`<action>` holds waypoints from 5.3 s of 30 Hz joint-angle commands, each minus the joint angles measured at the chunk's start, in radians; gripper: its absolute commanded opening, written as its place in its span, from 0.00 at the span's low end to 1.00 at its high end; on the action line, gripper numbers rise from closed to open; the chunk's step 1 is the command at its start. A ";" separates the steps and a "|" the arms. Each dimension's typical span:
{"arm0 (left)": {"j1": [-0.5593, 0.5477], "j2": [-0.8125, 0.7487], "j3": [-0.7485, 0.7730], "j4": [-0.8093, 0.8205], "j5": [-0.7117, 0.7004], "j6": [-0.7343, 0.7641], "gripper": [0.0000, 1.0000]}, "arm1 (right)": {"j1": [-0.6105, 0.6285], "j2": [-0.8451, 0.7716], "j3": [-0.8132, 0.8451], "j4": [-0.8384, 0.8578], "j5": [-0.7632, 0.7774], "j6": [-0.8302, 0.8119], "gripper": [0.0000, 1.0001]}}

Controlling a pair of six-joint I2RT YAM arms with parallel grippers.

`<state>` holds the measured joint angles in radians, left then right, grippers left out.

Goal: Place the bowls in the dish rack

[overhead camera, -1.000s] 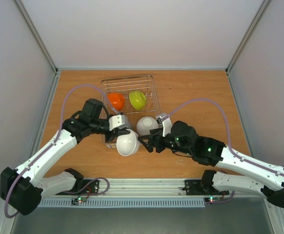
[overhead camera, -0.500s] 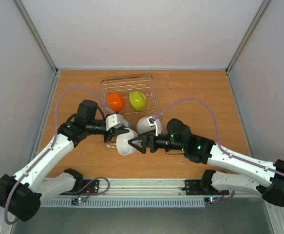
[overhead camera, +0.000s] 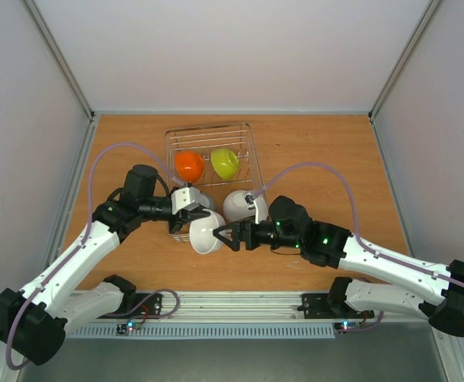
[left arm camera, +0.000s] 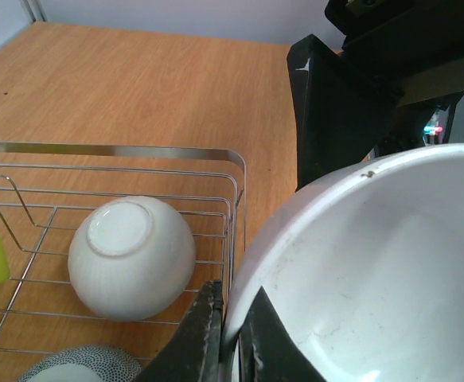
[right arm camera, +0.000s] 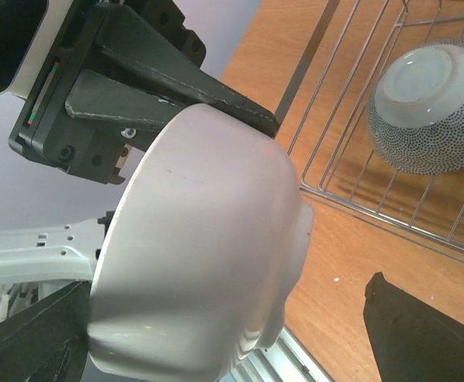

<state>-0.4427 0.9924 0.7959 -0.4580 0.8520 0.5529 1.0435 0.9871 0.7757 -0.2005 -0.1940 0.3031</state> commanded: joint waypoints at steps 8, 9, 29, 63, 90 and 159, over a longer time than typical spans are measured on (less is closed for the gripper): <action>0.007 -0.017 -0.001 0.064 0.023 -0.001 0.00 | 0.000 0.057 0.006 0.078 -0.110 0.004 0.92; 0.007 -0.020 -0.001 0.063 0.023 0.001 0.00 | 0.000 0.064 0.005 0.093 -0.125 0.010 0.92; 0.007 -0.040 -0.026 0.098 -0.064 -0.023 0.28 | 0.000 0.031 0.129 -0.101 -0.124 -0.115 0.01; 0.007 -0.083 -0.109 0.551 -1.168 -0.192 0.83 | 0.004 0.780 0.820 -0.906 0.477 -0.761 0.01; 0.007 -0.087 -0.126 0.584 -1.197 -0.185 0.87 | 0.119 1.000 0.900 -0.860 0.482 -0.902 0.01; 0.007 -0.086 -0.141 0.624 -1.231 -0.150 0.92 | 0.100 0.907 0.869 -0.813 0.007 -0.915 0.99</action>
<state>-0.4351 0.9184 0.6693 0.0799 -0.3580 0.3969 1.1252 1.9118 1.6352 -1.0290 0.0586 -0.5880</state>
